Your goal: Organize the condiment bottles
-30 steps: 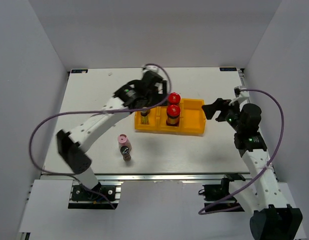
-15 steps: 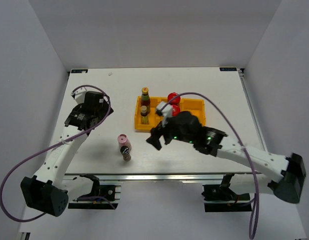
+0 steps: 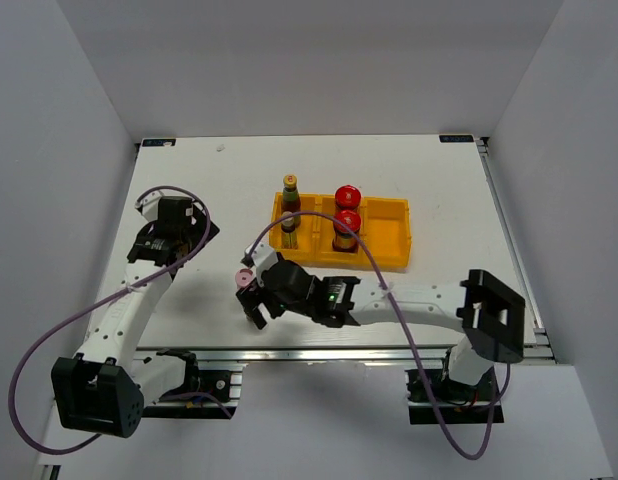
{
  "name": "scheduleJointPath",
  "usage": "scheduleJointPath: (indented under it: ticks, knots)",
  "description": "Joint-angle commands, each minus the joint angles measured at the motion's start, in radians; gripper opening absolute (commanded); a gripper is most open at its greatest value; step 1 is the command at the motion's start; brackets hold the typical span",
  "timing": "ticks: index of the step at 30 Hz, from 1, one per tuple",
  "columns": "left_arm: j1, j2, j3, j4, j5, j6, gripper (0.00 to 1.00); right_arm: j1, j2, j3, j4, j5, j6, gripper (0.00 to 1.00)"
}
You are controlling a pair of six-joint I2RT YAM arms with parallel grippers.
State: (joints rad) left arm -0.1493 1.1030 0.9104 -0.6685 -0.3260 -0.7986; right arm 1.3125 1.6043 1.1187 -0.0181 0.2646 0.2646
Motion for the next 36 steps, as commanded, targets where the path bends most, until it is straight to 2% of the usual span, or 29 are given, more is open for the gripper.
scheduleJointPath:
  ticks: [1, 11, 13, 15, 16, 21, 25, 31, 34, 36]
  knots:
    - [0.008, -0.049, -0.025, 0.061, 0.035, -0.001, 0.98, 0.025, 0.066, 0.085, 0.069, 0.093, 0.082, 0.89]
    - [0.013, -0.069, -0.025, 0.043, 0.004, -0.013, 0.98, 0.028, 0.23, 0.196, -0.042, 0.18, 0.163, 0.89]
    - [0.013, -0.068, -0.027, 0.041, 0.004, -0.013, 0.98, 0.028, 0.241, 0.197, -0.033, 0.194, 0.163, 0.85]
    - [0.013, -0.065, -0.025, 0.041, 0.002, -0.013, 0.98, 0.03, 0.25, 0.202, -0.019, 0.19, 0.159, 0.77]
    - [0.013, -0.063, -0.024, 0.041, 0.001, -0.013, 0.98, 0.028, 0.259, 0.208, -0.022, 0.186, 0.154, 0.68]
    - [0.013, -0.058, -0.021, 0.038, -0.011, -0.01, 0.98, 0.044, 0.241, 0.233, -0.097, 0.22, 0.165, 0.42]
    - [0.013, -0.061, -0.019, 0.044, -0.005, -0.01, 0.98, 0.05, 0.142, 0.15, -0.071, 0.235, 0.167, 0.21]
    - [0.013, -0.078, -0.031, 0.082, 0.054, 0.015, 0.98, 0.027, -0.088, 0.043, -0.098, 0.341, 0.154, 0.19]
    - [0.013, -0.08, -0.033, 0.095, 0.093, 0.039, 0.98, -0.086, -0.249, 0.012, -0.144, 0.369, 0.144, 0.19]
    - [0.013, -0.075, -0.033, 0.102, 0.12, 0.048, 0.98, -0.175, -0.317, -0.037, -0.105, 0.336, 0.137, 0.2]
